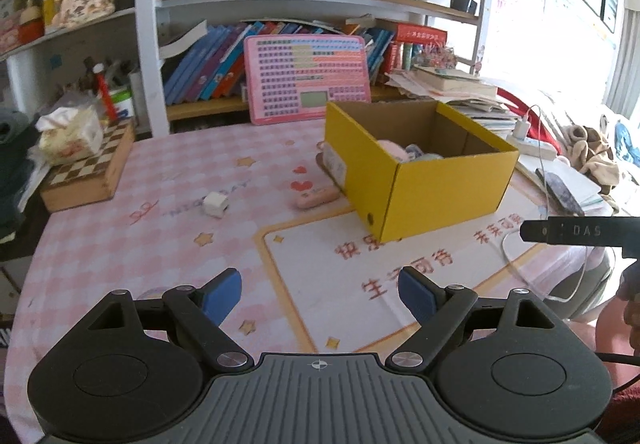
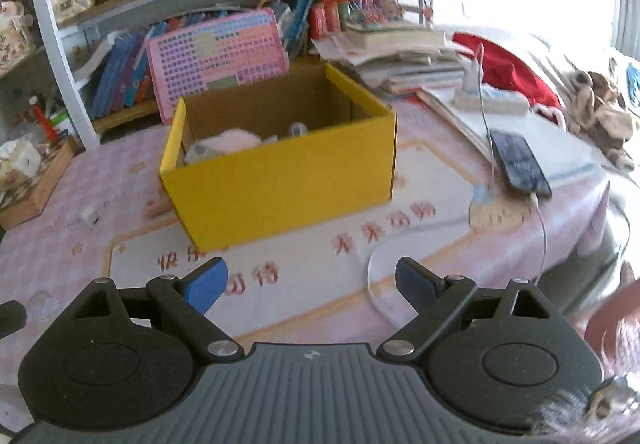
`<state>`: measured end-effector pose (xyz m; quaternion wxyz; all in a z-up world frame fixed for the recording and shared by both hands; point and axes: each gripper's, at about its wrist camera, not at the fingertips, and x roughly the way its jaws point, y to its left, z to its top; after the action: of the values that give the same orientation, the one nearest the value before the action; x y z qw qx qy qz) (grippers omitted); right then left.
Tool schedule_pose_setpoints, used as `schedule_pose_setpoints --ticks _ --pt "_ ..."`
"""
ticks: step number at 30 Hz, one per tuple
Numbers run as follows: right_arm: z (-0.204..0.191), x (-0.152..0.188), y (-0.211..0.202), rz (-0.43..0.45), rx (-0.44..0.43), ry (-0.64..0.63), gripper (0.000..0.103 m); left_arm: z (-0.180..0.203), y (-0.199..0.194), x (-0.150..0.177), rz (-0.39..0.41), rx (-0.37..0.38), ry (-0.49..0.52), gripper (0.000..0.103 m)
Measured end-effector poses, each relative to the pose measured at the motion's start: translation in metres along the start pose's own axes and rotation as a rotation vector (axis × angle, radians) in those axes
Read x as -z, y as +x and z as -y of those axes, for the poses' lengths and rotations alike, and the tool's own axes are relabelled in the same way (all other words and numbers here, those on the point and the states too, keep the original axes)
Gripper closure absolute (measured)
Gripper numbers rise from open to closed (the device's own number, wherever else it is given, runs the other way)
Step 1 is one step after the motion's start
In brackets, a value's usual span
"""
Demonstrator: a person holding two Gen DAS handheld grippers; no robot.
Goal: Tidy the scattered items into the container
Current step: 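Lift both tools out of the box and turn back toward the table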
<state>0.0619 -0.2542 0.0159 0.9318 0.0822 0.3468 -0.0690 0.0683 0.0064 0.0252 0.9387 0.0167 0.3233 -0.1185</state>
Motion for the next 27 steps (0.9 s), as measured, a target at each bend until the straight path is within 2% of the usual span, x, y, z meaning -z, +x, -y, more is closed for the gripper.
schedule_pose_setpoints --ticks 5,11,17,27 --pt "-0.015 0.015 -0.004 -0.021 -0.009 -0.006 0.012 -0.012 -0.008 0.013 -0.027 -0.013 -0.011 0.015" --pt "-0.035 0.031 -0.009 -0.068 -0.062 -0.048 0.012 -0.023 -0.015 0.026 -0.057 -0.021 -0.036 0.015" --pt "-0.064 0.040 -0.010 -0.105 -0.122 -0.149 0.012 -0.031 -0.021 0.033 -0.064 -0.019 -0.047 0.015" --pt "-0.105 0.044 -0.009 -0.109 -0.200 -0.282 0.012 -0.043 -0.027 0.038 -0.069 -0.035 -0.037 0.015"
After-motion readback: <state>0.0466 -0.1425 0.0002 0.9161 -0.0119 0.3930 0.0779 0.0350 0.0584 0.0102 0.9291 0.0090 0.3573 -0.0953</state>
